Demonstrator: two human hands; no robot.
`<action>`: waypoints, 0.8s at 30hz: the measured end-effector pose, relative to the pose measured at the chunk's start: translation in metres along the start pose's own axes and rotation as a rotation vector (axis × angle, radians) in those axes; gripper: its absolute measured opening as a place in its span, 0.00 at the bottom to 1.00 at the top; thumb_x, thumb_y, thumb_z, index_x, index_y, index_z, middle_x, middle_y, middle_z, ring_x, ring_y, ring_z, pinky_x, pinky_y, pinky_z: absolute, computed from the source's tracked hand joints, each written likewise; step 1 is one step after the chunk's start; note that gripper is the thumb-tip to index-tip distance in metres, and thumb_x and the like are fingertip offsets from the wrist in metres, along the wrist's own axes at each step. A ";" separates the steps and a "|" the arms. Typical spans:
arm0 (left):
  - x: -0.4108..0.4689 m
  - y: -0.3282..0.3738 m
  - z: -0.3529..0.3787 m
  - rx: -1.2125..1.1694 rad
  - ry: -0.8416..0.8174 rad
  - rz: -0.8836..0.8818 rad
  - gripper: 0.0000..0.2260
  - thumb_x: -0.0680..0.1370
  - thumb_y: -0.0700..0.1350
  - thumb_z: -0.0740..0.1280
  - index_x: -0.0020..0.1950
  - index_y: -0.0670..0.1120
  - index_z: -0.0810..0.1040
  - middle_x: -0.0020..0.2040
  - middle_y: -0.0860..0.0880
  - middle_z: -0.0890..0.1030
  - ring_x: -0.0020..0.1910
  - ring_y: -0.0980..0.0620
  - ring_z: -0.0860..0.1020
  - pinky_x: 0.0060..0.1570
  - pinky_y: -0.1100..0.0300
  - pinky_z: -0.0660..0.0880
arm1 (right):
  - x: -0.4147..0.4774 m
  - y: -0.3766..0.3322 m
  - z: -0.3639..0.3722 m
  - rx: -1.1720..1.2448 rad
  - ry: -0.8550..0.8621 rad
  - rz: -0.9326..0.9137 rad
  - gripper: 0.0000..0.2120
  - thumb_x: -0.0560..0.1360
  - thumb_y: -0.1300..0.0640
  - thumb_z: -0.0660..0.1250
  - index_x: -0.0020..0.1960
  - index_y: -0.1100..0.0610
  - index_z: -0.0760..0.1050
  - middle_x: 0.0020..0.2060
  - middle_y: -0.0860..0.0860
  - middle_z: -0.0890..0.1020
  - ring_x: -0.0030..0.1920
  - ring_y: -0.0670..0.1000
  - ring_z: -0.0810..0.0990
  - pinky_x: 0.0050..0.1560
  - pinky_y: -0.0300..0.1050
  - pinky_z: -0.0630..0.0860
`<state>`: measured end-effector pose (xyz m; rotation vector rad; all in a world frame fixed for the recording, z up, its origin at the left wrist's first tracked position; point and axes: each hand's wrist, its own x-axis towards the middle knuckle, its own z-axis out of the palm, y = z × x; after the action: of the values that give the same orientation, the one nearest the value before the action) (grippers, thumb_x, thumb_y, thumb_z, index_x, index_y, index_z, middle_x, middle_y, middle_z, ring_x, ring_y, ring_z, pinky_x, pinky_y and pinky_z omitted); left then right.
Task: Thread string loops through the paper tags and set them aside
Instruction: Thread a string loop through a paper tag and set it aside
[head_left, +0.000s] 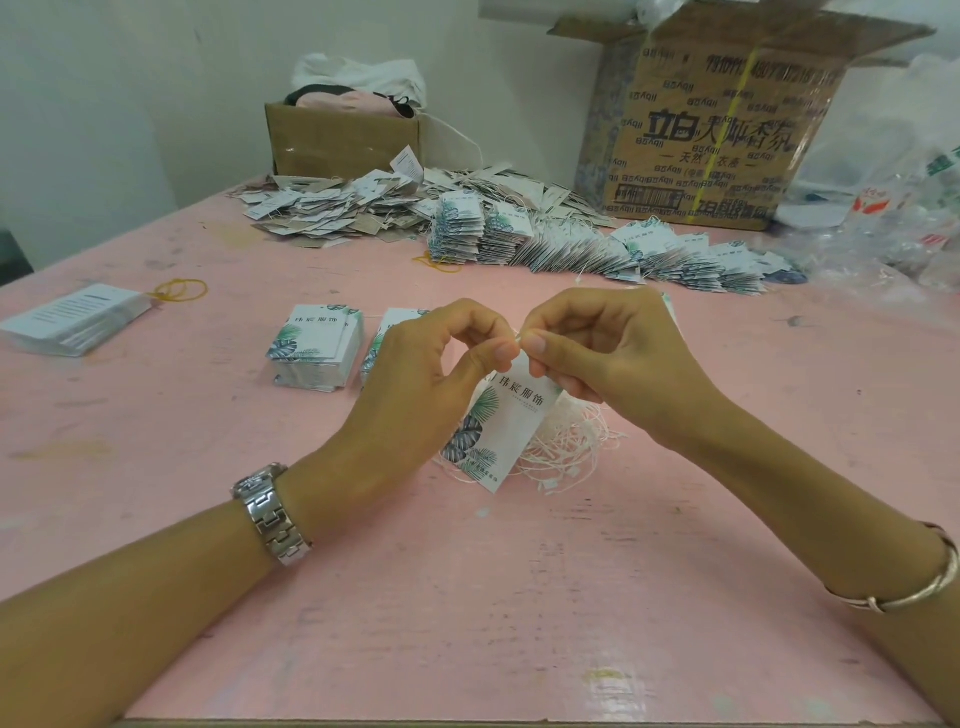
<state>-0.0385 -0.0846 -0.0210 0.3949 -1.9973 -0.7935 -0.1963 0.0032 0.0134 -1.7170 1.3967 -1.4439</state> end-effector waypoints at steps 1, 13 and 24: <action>0.000 0.000 0.000 0.003 -0.001 -0.002 0.08 0.78 0.46 0.69 0.41 0.56 0.76 0.36 0.60 0.79 0.41 0.65 0.75 0.45 0.76 0.65 | 0.000 0.000 0.000 -0.001 0.004 0.000 0.03 0.75 0.67 0.69 0.44 0.66 0.79 0.29 0.53 0.79 0.24 0.45 0.70 0.26 0.33 0.66; 0.004 0.004 -0.001 0.034 -0.025 -0.018 0.05 0.79 0.48 0.67 0.43 0.52 0.76 0.39 0.57 0.79 0.42 0.63 0.74 0.45 0.76 0.65 | 0.002 -0.002 -0.004 -0.086 0.035 -0.047 0.04 0.75 0.66 0.70 0.46 0.68 0.80 0.32 0.58 0.81 0.25 0.43 0.72 0.28 0.31 0.69; 0.017 0.009 -0.007 -0.345 0.118 -0.193 0.08 0.78 0.51 0.65 0.48 0.47 0.76 0.49 0.46 0.83 0.33 0.56 0.71 0.40 0.57 0.71 | 0.002 0.015 0.007 -0.151 0.135 0.128 0.22 0.73 0.47 0.62 0.66 0.50 0.69 0.52 0.48 0.77 0.51 0.42 0.75 0.48 0.29 0.70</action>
<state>-0.0414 -0.0901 -0.0018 0.4242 -1.6887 -1.1862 -0.1960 -0.0053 -0.0009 -1.6110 1.6938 -1.4382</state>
